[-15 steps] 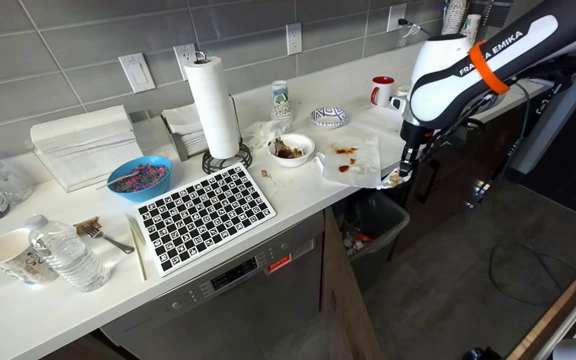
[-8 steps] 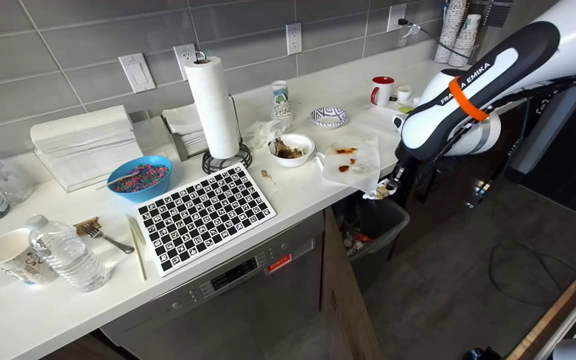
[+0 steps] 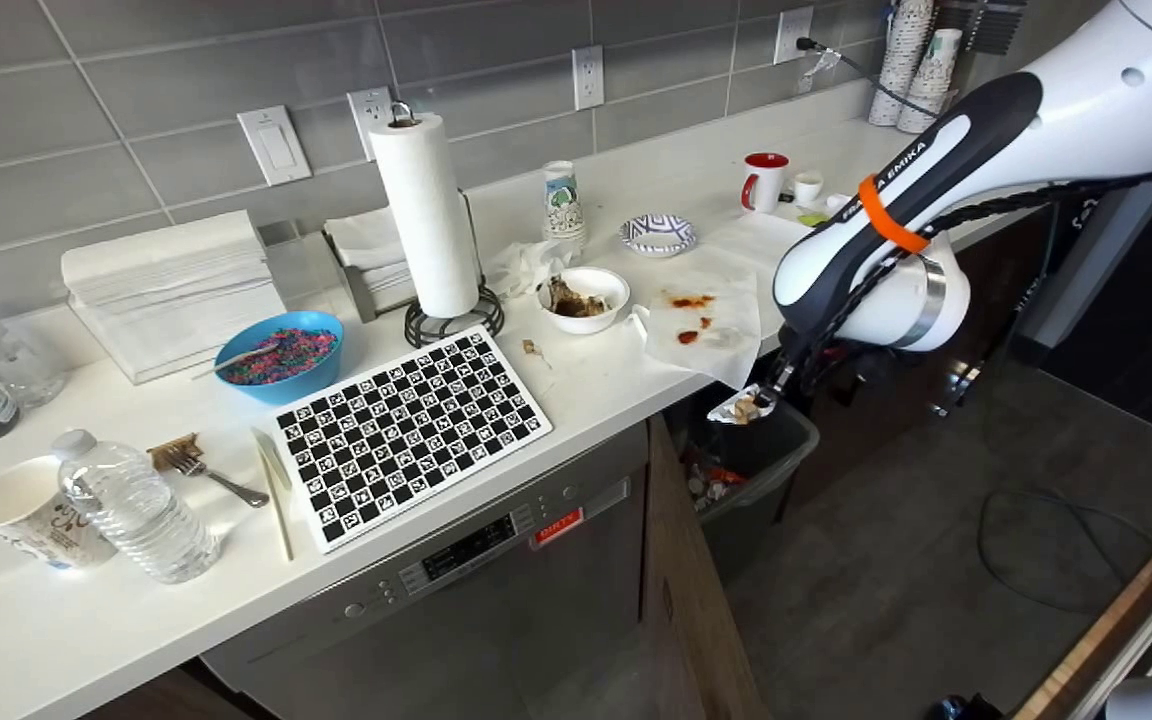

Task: Put the packet inside the trash can

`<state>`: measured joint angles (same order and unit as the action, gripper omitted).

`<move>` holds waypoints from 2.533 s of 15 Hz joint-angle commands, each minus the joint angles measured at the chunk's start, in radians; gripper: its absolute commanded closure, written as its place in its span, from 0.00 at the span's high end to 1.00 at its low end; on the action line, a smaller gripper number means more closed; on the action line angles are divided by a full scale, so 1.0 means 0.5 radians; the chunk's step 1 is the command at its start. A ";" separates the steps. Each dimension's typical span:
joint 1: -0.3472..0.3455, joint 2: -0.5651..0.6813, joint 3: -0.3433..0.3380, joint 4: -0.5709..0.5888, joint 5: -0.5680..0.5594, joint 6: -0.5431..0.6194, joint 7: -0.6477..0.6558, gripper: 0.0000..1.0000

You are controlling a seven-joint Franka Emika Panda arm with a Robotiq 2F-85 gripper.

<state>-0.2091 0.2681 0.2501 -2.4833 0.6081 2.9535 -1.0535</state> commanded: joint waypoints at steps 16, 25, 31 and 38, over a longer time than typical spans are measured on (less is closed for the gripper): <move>-0.183 0.541 0.127 0.346 0.105 0.361 -0.083 0.01; -0.125 0.740 0.084 0.508 0.136 0.559 0.080 0.01; -0.225 0.816 0.195 0.560 0.096 0.658 0.119 0.01; -0.300 0.836 0.264 0.558 0.083 0.653 0.114 0.06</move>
<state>-0.3436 0.6435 0.3598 -2.2400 0.6513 3.2592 -0.9968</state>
